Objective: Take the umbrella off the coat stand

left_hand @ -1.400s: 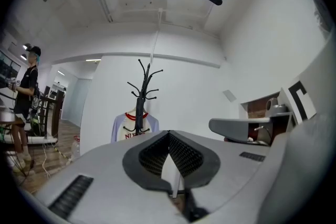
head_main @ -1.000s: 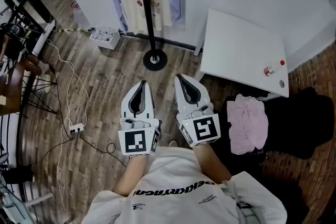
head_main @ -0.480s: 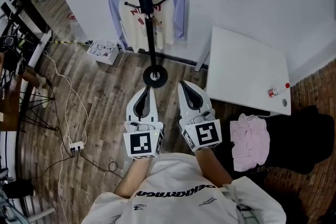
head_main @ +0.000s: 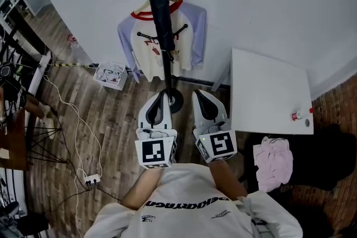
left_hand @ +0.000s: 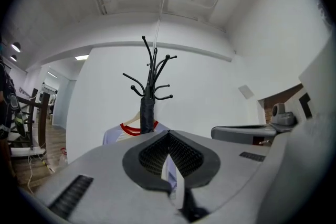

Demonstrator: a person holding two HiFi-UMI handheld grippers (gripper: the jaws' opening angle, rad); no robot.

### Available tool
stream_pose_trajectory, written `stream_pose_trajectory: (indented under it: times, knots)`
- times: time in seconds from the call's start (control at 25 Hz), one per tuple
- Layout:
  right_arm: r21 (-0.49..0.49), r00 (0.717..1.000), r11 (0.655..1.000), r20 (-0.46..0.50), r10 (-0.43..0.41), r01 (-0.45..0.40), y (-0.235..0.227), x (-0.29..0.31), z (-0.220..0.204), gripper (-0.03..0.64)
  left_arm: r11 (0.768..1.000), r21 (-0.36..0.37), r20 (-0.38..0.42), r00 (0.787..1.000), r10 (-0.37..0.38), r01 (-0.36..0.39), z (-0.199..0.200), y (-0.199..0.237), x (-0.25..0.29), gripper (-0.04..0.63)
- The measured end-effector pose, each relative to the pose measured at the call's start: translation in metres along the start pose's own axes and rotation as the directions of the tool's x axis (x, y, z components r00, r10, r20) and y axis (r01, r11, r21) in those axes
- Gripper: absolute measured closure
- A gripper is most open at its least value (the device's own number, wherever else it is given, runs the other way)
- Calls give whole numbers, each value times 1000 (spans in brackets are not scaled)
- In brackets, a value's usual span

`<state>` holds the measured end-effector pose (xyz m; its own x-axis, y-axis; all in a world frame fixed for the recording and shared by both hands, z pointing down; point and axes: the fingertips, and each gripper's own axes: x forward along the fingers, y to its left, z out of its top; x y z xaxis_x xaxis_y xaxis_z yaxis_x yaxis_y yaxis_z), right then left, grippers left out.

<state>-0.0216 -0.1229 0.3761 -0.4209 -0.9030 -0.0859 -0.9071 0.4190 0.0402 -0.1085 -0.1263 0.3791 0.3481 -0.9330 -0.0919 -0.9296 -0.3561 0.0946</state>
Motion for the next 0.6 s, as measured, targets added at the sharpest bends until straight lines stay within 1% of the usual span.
stream_pose_trajectory:
  times: [0.24,0.4,0.44,0.6]
  knots:
    - [2,999,999,-12,-47,47,-8,49,-4,618,999,-19,-1,1000,-30,30,6,34,46,598]
    - [0,997,997,-17,-72,72,-14,68,-9,618,999,-22,-26,999,-35,35,3,50,76,592]
    - [-4,997,997,-18,-73,73,-16,71,-10,618,999,-25,-33,999,-36,36,2,52,84,578]
    - [-7,997,997,-21,-73,72,-29,84,-14,618,999,-27,-58,997,-41,40,-1,57,116,450]
